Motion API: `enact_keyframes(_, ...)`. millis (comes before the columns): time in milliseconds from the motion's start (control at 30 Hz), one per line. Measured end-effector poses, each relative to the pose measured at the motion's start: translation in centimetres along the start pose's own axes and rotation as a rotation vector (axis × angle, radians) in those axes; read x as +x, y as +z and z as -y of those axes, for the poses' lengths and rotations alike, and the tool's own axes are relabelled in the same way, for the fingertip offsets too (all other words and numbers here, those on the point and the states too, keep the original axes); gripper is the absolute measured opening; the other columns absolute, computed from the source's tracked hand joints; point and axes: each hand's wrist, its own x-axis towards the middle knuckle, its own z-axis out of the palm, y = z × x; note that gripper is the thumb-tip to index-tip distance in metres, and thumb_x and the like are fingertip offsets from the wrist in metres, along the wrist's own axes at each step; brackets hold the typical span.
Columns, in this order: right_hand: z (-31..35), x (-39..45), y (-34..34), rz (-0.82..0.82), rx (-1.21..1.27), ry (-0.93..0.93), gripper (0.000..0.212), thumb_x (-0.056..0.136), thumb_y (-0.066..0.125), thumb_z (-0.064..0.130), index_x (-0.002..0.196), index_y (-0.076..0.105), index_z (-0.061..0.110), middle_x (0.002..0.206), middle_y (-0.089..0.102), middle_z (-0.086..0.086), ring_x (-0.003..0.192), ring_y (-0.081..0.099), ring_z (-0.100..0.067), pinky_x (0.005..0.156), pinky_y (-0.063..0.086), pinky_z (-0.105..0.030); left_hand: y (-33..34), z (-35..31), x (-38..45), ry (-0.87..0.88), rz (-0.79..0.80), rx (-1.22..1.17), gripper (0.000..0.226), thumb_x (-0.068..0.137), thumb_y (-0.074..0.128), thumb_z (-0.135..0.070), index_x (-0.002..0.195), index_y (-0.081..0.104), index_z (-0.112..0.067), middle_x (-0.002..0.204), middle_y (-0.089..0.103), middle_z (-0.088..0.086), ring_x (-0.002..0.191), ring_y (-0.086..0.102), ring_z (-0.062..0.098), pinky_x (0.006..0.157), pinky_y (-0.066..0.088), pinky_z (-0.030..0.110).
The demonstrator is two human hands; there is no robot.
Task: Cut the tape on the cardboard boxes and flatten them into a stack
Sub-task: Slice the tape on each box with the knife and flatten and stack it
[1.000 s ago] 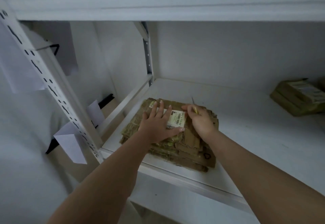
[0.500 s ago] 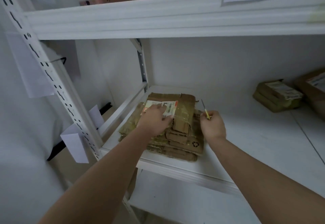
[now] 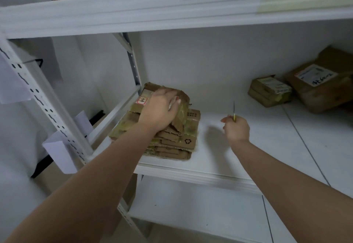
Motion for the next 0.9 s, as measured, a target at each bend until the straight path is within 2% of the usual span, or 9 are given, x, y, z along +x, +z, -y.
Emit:
enact_keyframes(67, -0.1, 0.8, -1.8, -0.024, -0.019, -0.012, 0.023, 0.092, 0.047, 0.016, 0.094, 0.069, 0.010, 0.090, 0.056, -0.006, 0.084, 0.054, -0.028, 0.082, 0.046, -0.035, 1.1, -2.6, 0.6, 0.071, 0.021, -0.006, 0.041, 0.098, 0.050, -0.025, 0.135, 0.053, -0.007, 0.141, 0.049, 0.016, 0.137, 0.036, 0.030, 0.113, 0.026, 0.039)
enact_keyframes(167, -0.9, 2.4, -4.7, -0.046, -0.082, -0.037, 0.023, 0.093, 0.050, 0.023, 0.095, 0.068, 0.008, 0.086, 0.060, -0.011, 0.080, 0.054, -0.030, 0.075, 0.045, -0.034, 3.6, -6.2, 1.6, 0.132, 0.073, -0.011, 0.043, 0.098, 0.049, -0.029, 0.136, 0.052, -0.010, 0.142, 0.048, 0.014, 0.140, 0.031, 0.029, 0.114, 0.027, 0.042)
enact_keyframes(333, -4.1, 6.2, -11.7, -0.088, -0.157, -0.051, 0.026, 0.094, 0.051, 0.026, 0.089, 0.064, 0.004, 0.081, 0.058, -0.014, 0.076, 0.053, -0.031, 0.067, 0.040, -0.031, 9.0, -12.3, 3.3, 0.151, 0.186, -0.037, 0.058, 0.086, 0.040, -0.037, 0.131, 0.055, -0.003, 0.137, 0.052, 0.019, 0.137, 0.036, 0.037, 0.112, 0.029, 0.042)
enact_keyframes(433, -6.5, 9.0, -16.7, -0.113, -0.171, -0.042, 0.026, 0.094, 0.050, 0.026, 0.083, 0.061, 0.004, 0.080, 0.058, -0.016, 0.077, 0.053, -0.033, 0.067, 0.041, -0.032, 12.9, -16.2, 4.7, 0.130, 0.233, -0.045, 0.056, 0.088, 0.042, -0.035, 0.132, 0.055, -0.003, 0.137, 0.052, 0.019, 0.137, 0.036, 0.038, 0.112, 0.029, 0.043)
enact_keyframes(567, -9.0, 13.4, -23.5, -0.126, -0.180, -0.025, 0.033, 0.097, 0.046, 0.028, 0.070, 0.054, 0.010, 0.076, 0.055, -0.016, 0.077, 0.055, -0.035, 0.068, 0.041, -0.035, 17.8, -22.6, 6.7, 0.175, 0.293, -0.002, 0.047, 0.098, 0.049, -0.026, 0.142, 0.044, -0.010, 0.148, 0.041, 0.014, 0.144, 0.024, 0.030, 0.116, 0.020, 0.038)
enact_keyframes(600, -9.2, 14.5, -25.0, -0.126, -0.182, -0.036, 0.032, 0.097, 0.045, 0.028, 0.074, 0.056, 0.009, 0.080, 0.056, -0.017, 0.080, 0.056, -0.035, 0.069, 0.039, -0.034, 18.7, -24.2, 7.2, 0.201, 0.297, 0.022, 0.049, 0.097, 0.049, -0.026, 0.143, 0.042, -0.011, 0.149, 0.039, 0.014, 0.143, 0.024, 0.030, 0.116, 0.021, 0.037)
enact_keyframes(667, -8.9, 16.9, -27.4, -0.110, -0.201, -0.068, 0.029, 0.098, 0.045, 0.025, 0.096, 0.063, 0.003, 0.097, 0.060, -0.020, 0.095, 0.057, -0.037, 0.073, 0.037, -0.030, 20.2, -27.0, 8.2, 0.256, 0.293, 0.063, 0.052, 0.096, 0.049, -0.028, 0.146, 0.039, -0.016, 0.150, 0.038, 0.013, 0.140, 0.027, 0.031, 0.114, 0.023, 0.037)
enact_keyframes(767, -6.9, 19.9, -29.4, -0.118, -0.296, -0.206, 0.037, 0.098, 0.042, 0.024, 0.128, 0.052, 0.004, 0.127, 0.053, -0.020, 0.117, 0.050, -0.038, 0.090, 0.040, -0.034, 21.1, -29.7, 9.5, 0.281, 0.278, 0.128, 0.055, 0.096, 0.049, -0.029, 0.148, 0.036, -0.018, 0.153, 0.032, 0.010, 0.142, 0.024, 0.028, 0.114, 0.020, 0.034)
enact_keyframes(900, -5.6, 23.0, -29.9, -0.137, -0.482, -0.379, 0.038, 0.095, 0.045, 0.022, 0.132, 0.048, 0.015, 0.140, 0.039, -0.019, 0.129, 0.034, -0.040, 0.107, 0.031, -0.046, 20.9, -30.6, 10.3, 0.199, 0.254, 0.150, 0.054, 0.097, 0.047, -0.030, 0.148, 0.034, -0.018, 0.156, 0.027, 0.006, 0.147, 0.015, 0.023, 0.116, 0.014, 0.032)
